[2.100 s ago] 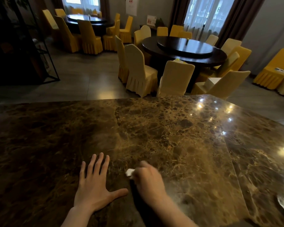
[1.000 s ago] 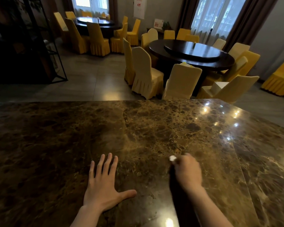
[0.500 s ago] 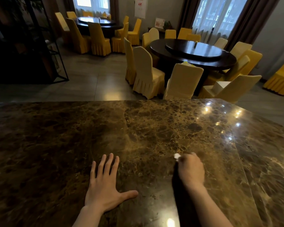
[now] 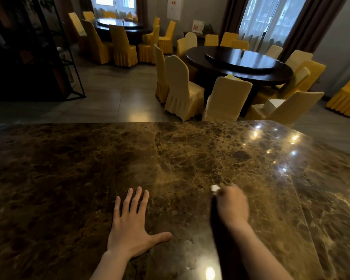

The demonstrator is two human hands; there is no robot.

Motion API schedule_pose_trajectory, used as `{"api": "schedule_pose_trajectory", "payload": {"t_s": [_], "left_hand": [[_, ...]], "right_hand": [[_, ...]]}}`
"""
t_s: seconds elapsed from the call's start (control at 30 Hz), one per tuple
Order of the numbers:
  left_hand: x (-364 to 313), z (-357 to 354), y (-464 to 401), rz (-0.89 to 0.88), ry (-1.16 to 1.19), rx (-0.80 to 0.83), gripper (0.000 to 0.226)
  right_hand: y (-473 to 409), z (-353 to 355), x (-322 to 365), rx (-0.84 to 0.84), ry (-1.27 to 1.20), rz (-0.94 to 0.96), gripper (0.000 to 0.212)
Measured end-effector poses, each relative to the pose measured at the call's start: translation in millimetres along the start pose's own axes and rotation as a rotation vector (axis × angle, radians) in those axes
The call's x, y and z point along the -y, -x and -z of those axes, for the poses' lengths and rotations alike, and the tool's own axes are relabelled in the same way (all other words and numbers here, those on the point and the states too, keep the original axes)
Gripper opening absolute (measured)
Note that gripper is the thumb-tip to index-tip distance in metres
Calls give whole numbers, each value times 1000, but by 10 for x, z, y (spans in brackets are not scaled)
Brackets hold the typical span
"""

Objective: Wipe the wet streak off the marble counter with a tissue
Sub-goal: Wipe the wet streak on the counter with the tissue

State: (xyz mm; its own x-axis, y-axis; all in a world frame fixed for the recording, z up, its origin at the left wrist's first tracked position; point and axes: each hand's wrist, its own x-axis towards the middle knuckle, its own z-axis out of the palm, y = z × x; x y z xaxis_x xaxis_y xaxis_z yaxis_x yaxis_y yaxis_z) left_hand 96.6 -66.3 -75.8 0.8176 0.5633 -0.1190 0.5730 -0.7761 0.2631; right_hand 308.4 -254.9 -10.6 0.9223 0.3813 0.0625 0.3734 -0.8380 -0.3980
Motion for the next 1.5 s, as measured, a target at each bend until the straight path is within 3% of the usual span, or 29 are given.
{"api": "schedule_pose_trajectory", "payload": {"t_s": [0.07,0.13,0.27,0.37,0.43,0.57,0.63,0.73,0.8,0.9,0.97,1.1,1.17,1.37,1.5], "left_hand": [[-8,4,-13,10,0,6,148],[-24,-9,-22,14,-2,15,148],[12,-16,-36,18,-40,39,142],[18,-12,-45,6,-60,36,135],[11,-8,-33,12,-18,28,143],[-5,-6,-27,19,-16,29,150],[-6,-8,-36,24,-8,38,150],[0,-14,-31,20,-2,26,149],[12,-20,-36,19,-33,42,150],[22,-15,-38,14,-30,41,150],[17,-11,-42,17,-12,37,150],[5,-4,-31,15,-28,16,151],[0,-9,-33,16,-25,22,151],[15,-16,-37,5,-13,7,149],[17,-17,-42,1,-20,6,150]], "right_hand": [[-120,90,-155,-85,0,-128,16],[-32,-5,52,-101,0,-114,17],[482,-471,810,77,-83,261,11],[703,-586,926,220,-58,519,7],[516,-447,693,157,2,439,12],[-39,-59,-36,-49,6,-58,14],[0,-52,6,-77,26,-74,15],[356,-331,430,-8,0,148,14],[636,-469,663,137,-23,340,8],[748,-402,547,270,-59,511,10],[558,-254,242,136,-35,379,16],[25,122,-539,-74,37,-88,17],[28,119,-550,-108,74,-149,18],[543,-293,192,40,-3,221,18],[728,-271,160,68,-6,397,29]]}}
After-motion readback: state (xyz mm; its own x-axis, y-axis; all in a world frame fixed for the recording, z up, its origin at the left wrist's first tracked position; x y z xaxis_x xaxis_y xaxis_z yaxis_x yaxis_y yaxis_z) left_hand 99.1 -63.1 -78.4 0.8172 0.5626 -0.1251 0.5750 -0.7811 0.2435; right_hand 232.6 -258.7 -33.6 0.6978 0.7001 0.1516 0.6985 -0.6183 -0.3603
